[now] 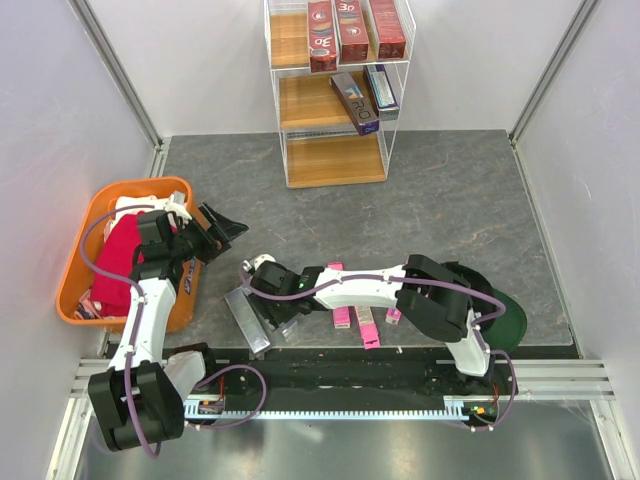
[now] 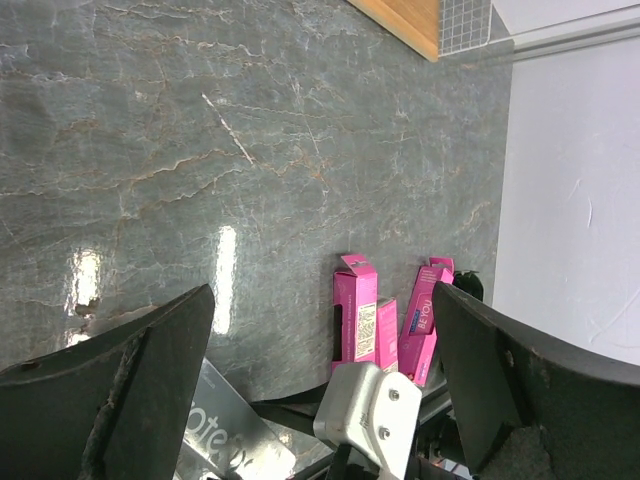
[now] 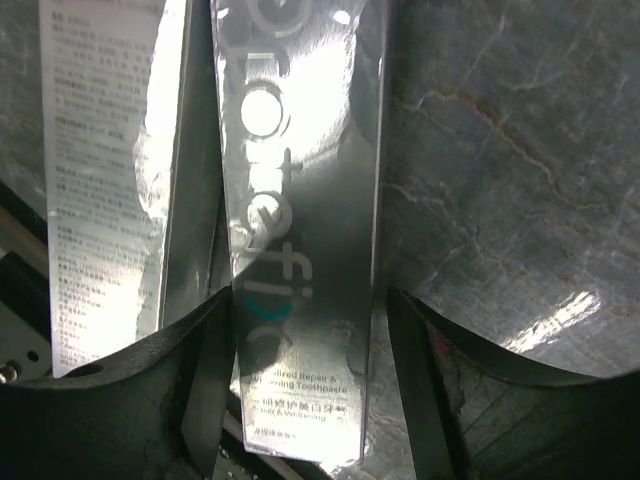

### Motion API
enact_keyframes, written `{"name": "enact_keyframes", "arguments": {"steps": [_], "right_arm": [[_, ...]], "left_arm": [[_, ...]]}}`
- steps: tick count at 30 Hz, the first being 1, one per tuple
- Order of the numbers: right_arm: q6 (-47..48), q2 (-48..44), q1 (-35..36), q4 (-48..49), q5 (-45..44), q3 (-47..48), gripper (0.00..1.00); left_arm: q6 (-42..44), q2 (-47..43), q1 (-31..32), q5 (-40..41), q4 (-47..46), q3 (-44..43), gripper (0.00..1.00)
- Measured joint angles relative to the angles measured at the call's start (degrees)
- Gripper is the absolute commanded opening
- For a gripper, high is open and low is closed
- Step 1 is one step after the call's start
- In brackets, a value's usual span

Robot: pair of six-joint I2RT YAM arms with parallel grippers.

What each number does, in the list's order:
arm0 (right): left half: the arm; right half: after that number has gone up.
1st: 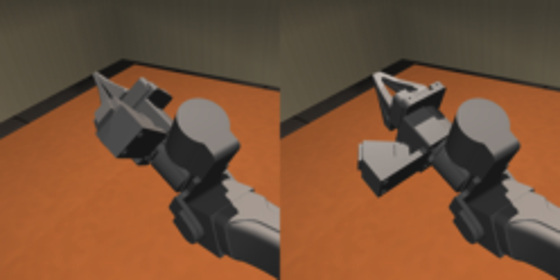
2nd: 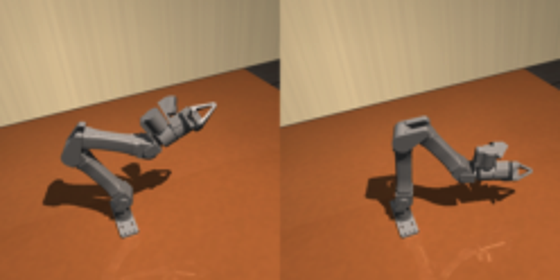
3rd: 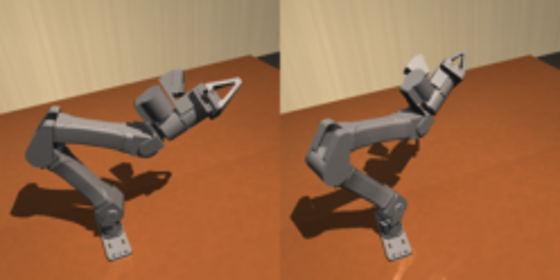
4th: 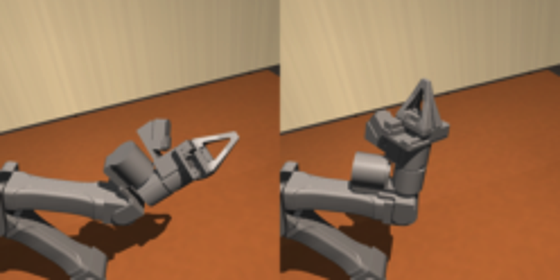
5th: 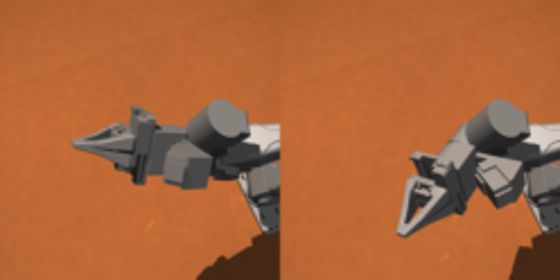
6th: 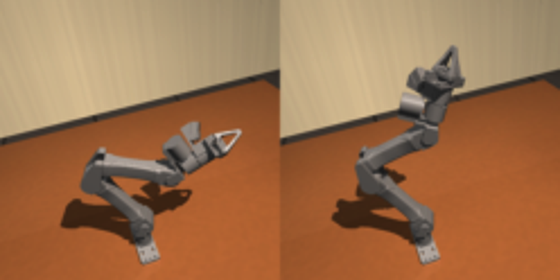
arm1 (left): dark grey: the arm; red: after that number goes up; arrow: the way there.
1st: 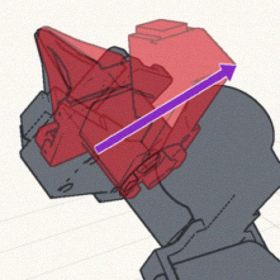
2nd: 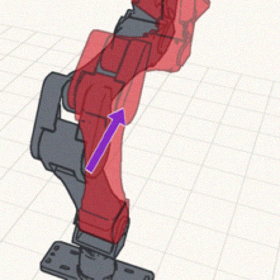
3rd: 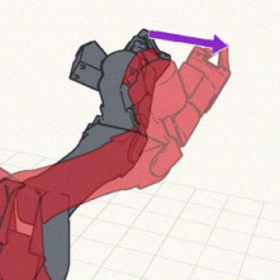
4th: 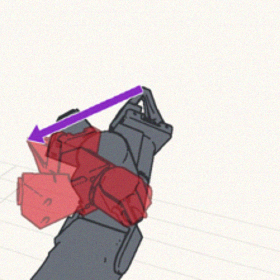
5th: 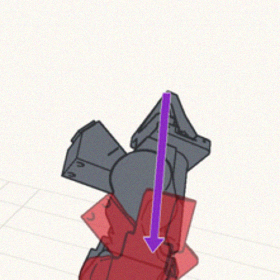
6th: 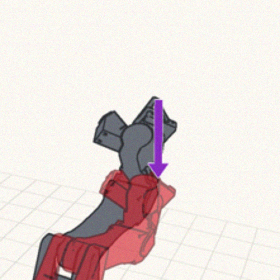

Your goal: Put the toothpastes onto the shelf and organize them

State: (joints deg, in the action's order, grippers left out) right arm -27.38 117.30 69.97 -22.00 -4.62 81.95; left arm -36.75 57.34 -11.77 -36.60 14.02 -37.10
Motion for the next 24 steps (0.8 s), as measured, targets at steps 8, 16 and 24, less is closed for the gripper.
{"name": "enact_keyframes", "arguments": {"steps": [8, 16, 24], "right_arm": [[0.24, 0.87, 0.0, -0.28, -4.31, 1.33, 0.4], [0.22, -2.23, -1.99, -2.8, -6.34, -0.13, 0.29], [0.2, -9.44, -3.76, -3.23, -6.82, -0.28, 0.27]], "left_arm": [[0.02, -0.02, -0.11, -0.04, -0.02, 0.0, 0.97], [0.02, -0.13, -0.13, -1.03, -1.73, 0.96, 0.97], [-1.14, -0.07, 0.66, -3.43, -6.4, 3.54, 0.97]]}}
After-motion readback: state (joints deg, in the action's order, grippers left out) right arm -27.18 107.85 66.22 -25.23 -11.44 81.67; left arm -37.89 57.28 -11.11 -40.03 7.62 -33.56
